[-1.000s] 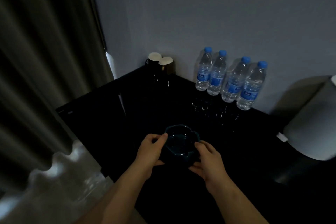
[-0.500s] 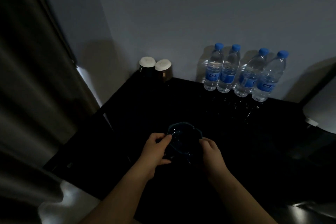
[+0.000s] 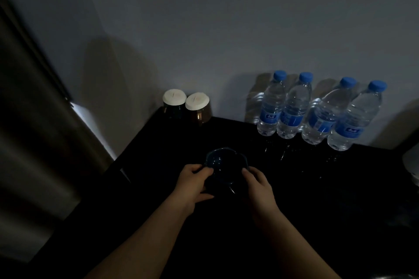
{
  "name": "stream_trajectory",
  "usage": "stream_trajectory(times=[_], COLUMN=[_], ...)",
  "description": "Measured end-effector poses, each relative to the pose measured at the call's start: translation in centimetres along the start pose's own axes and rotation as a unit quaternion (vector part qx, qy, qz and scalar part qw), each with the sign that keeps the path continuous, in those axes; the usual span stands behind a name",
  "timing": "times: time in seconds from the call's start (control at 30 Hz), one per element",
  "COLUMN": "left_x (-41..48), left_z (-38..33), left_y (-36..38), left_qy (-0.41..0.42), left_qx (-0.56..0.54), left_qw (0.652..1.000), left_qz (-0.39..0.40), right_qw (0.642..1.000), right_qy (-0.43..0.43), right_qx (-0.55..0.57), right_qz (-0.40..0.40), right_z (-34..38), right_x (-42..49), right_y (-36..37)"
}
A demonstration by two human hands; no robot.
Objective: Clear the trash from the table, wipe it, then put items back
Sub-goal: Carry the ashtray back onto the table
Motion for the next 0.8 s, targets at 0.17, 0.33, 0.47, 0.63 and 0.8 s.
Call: stream_trajectory(times=[0.17,0.33,0.47,0.63,0.8], left_x=[4.4,8.9,12.1,15.0,17.4], left_z=[-1.9,-3.5,-4.5,-5.6,-6.1], left_y=[1.5,2.8,3.8,4.4,4.4], left_qy=[-0.025,-0.039,-0.028,-0.032,-0.044], left_qx=[-0.007,-0.007,0.004,0.019,0.034], left_qw=[1.000,0.999,0.999,0.999,0.997], left_qz=[-0.007,0.002,0.019,0.038,0.055], right_qw=[0.999,0.998,0.997,0.996,0.993], right_qy=[0.036,0.014,0.014,-0.003,-0.010], right_qx=[0.029,0.006,0.017,0.009,-0.031], right_qz=[-0.006,-0.066,-0.075,-0.088,-0.114], right_z=[1.4,2.2,3.2,4.2,4.4], right_x=[4.2,8.0,10.4,13.0,15.2], right_y=[1.0,1.6,2.3,3.3,3.9])
Point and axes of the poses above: each hand's wrist, its own x-axis towards the middle knuckle, its own y-axis out of the palm, z = x × y, the point moved 3 cm from there along x, towards the middle knuckle
